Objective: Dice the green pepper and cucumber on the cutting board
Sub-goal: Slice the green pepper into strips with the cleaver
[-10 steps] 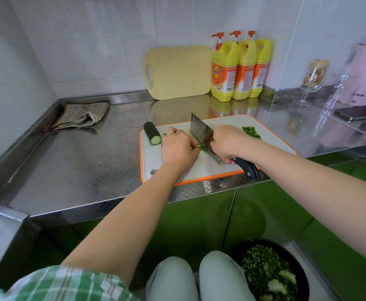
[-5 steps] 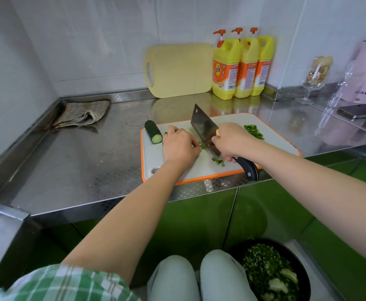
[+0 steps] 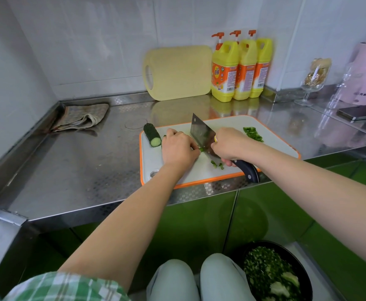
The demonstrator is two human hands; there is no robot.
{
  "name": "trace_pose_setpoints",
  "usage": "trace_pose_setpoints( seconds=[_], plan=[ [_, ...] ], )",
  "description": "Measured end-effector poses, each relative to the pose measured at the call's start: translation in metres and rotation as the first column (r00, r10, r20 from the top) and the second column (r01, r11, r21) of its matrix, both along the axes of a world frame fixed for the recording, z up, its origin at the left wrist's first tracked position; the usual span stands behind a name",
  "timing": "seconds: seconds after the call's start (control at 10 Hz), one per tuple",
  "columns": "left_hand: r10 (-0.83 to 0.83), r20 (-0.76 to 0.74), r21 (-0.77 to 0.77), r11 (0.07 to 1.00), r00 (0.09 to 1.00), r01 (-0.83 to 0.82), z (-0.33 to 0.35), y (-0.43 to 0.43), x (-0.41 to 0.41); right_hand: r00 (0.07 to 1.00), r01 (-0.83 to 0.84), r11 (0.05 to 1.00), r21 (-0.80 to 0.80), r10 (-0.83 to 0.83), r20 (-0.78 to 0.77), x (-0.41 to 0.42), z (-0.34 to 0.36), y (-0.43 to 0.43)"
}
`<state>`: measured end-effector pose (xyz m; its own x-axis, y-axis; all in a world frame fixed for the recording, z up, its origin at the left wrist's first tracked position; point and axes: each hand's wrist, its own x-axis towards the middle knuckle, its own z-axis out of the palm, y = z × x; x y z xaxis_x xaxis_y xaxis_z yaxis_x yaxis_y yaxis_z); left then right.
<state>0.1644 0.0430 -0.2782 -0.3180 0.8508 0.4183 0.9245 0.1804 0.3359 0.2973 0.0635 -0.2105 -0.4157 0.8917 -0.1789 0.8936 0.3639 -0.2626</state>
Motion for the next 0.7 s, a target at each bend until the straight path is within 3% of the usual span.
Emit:
trace_pose_setpoints(
  seconds=[0.1, 0.3, 0.7],
  plan=[
    [0.005, 0.01, 0.005, 1.0, 1.0, -0.005, 0.0, -0.001, 0.0, 1.0, 0.006, 1.0, 0.003, -0.006, 0.026, -0.004, 0.0, 0.002],
    [0.02, 0.027, -0.027, 0.999, 0.999, -0.019, 0.002, 0.0, 0.002, 0.977, 0.051, 0.996, 0.067, -0.036, -0.211, 0.001, -0.011, 0.007],
    [0.035, 0.063, -0.043, 0.999, 0.997, -0.033, 0.002, 0.0, 0.001, 1.0, -0.018, 0.999, 0.038, 0.017, 0.011, 0.0, 0.0, -0.002]
  ],
)
